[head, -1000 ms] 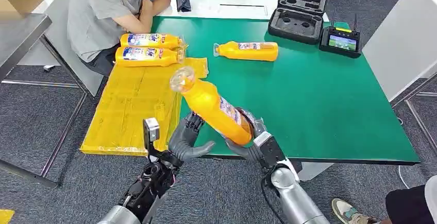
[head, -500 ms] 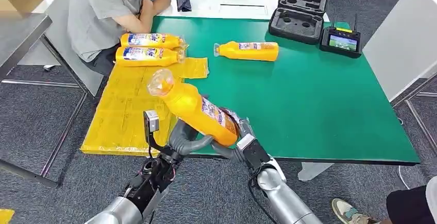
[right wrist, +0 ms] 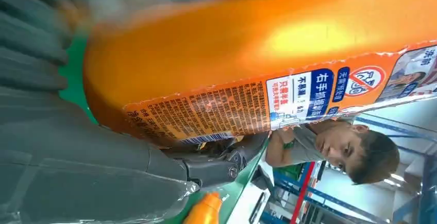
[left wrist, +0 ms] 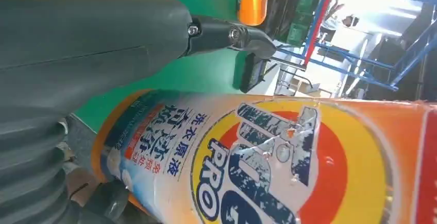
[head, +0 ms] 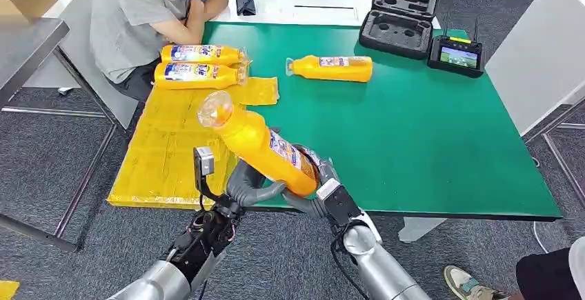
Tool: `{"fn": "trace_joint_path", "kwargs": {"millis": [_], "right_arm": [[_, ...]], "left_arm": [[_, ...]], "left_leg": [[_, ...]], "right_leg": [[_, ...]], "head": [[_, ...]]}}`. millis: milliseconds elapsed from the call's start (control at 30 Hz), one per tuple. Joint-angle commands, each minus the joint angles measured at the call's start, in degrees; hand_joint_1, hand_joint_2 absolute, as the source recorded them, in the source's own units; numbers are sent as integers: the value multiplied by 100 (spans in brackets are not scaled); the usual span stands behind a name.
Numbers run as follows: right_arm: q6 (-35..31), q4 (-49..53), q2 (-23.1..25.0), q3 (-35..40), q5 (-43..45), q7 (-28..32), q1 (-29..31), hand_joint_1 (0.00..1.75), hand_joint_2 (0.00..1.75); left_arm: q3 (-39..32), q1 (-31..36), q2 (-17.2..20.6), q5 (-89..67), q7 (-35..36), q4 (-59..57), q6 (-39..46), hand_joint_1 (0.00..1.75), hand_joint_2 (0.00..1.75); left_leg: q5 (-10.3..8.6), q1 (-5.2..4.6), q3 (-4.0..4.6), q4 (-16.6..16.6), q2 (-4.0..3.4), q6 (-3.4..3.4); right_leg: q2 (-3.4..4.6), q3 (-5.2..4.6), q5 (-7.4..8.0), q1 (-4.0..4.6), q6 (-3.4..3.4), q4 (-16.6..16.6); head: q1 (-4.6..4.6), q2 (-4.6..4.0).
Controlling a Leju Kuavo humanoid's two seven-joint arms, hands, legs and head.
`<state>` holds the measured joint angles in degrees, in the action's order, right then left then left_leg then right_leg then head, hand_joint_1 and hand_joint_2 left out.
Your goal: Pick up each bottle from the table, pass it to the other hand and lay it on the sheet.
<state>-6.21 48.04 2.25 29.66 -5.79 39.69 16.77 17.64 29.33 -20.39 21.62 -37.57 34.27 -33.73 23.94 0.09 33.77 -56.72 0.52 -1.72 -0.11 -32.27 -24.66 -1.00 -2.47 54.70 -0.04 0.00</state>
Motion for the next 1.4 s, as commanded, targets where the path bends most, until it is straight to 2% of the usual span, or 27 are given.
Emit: {"fn": "trace_joint_path", "kwargs": {"millis": [33, 200, 233, 267, 367, 567, 700, 733, 767, 800, 833, 1000, 1033, 1067, 1100, 1133, 1267, 1300, 1400], "right_arm": [[83, -265, 19, 166, 47, 31, 243, 175, 175], [127, -317, 44, 123, 86, 31, 247, 173, 175], [104, -402, 62, 100, 72, 31, 262, 175, 175], [80, -442, 65, 91, 45, 31, 263, 175, 175], [-31, -671, 72, 58, -18, 31, 310, 169, 175], [-118, -939, 32, -79, -29, 31, 321, 171, 175], [-212, -1309, 49, -78, -151, 31, 392, 124, 175], [-327, -1479, 63, -45, -228, 31, 445, 133, 175], [-359, -1549, 70, -47, -235, 31, 468, 162, 175], [-359, -1549, 70, -47, -235, 31, 468, 161, 175], [-438, -1623, 59, -30, -271, 31, 500, 166, 175], [-514, -1683, 13, -51, -270, 31, 488, 157, 175], [-562, -1777, 15, -77, -269, 31, 508, 147, 175], [-574, -1893, 22, -105, -267, 31, 536, 117, 175], [-703, -1927, 15, -80, -355, 31, 547, 12, 175], [-789, -1997, 23, -79, -390, 31, 562, 0, 175], [-1032, -2083, 39, -7, -548, 31, 578, 0, 175], [-1173, -2033, 27, 37, -615, 31, 559, 0, 0], [-1266, -1879, 5, 63, -614, 31, 477, 0, 0]], "left_arm": [[39, 282, 166, -4, -20, -361, 48, 0, 175], [66, 267, 173, -32, -79, -295, 59, 0, 175], [76, 252, 176, -51, -119, -252, 94, 9, 175], [90, 237, 180, -62, -140, -213, 103, 171, 175], [164, 165, 215, -120, -241, -41, 60, 175, 175], [210, 13, 266, -129, -243, 302, -26, 175, 175], [221, -149, 321, -140, -243, 695, -197, 175, 175], [243, -204, 332, -140, -243, 811, -248, 175, 175], [258, -215, 330, -116, -243, 828, -307, 175, 175], [258, -215, 330, -116, -243, 828, -307, 175, 175], [296, -240, 321, -105, -243, 899, -382, 175, 175], [369, -273, 297, -76, -243, 996, -512, 175, 175], [406, -288, 302, -60, -243, 1038, -529, 175, 175], [435, -299, 303, -40, -243, 1063, -531, 175, 175], [464, -303, 309, -14, -243, 1076, -521, 175, 175], [472, -304, 311, -8, -243, 1079, -507, 175, 175], [467, -273, 331, 36, -243, 1013, -442, 175, 175], [455, -262, 353, -94, -243, 1045, -221, 175, 175], [321, -307, 393, -471, -243, 1269, 247, 175, 175]], "left_leg": [[9, 3, -14, -6, -16, 8], [8, 3, -14, -5, -16, 10], [12, 6, -16, -10, -17, 12], [10, 4, -14, -7, -18, 10], [16, 6, -20, -11, -22, 13], [11, 5, -17, -5, -16, 10], [9, 4, -18, -3, -13, 9], [4, 2, -11, 1, -10, 6], [10, 6, -18, -3, -12, 11], [5, 3, -12, -1, -9, 7], [8, 5, -16, -3, -12, 10], [4, 2, -11, -2, 0, 5], [10, 5, -16, -10, 1, 8], [6, 5, -12, -6, 2, 7], [7, 4, -15, -6, 3, 7], [3, 2, -10, -3, 5, 5], [3, 1, -9, -3, 3, 5], [9, 6, -16, -8, -1, 8], [4, 0, -3, -4, 2, 5]], "right_leg": [[12, 9, -5, 4, 12, 6], [13, 9, -4, 4, 13, 6], [14, 12, -7, 7, 15, 9], [14, 9, -5, 5, 13, 7], [17, 15, -9, 8, 17, 10], [13, 13, -6, 6, 13, 3], [9, 15, -6, 5, 12, 2], [7, 7, -2, 3, 8, -1], [8, 15, -6, 7, 14, 2], [5, 9, -3, 4, 9, -1], [7, 12, -6, 6, 13, 2], [-4, 8, -5, 3, 8, 0], [-6, 14, -11, 7, 11, 5], [-7, 11, -8, 6, 9, 2], [-9, 14, -10, 5, 10, 3], [-10, 9, -6, 3, 7, -1], [-7, 7, -5, 2, 7, 0], [-4, 15, -9, 6, 11, 2], [-3, 3, -2, 0, 7, 2]], "head": [[0, 0], [0, 0], [0, 0], [0, 0], [0, 0], [0, 0], [0, 0], [2, 0], [0, 0], [0, 0], [2, 0], [-2, 0], [0, 0], [-2, 0], [0, 0], [0, 0], [-2, 0], [0, 0], [7, 0]]}}
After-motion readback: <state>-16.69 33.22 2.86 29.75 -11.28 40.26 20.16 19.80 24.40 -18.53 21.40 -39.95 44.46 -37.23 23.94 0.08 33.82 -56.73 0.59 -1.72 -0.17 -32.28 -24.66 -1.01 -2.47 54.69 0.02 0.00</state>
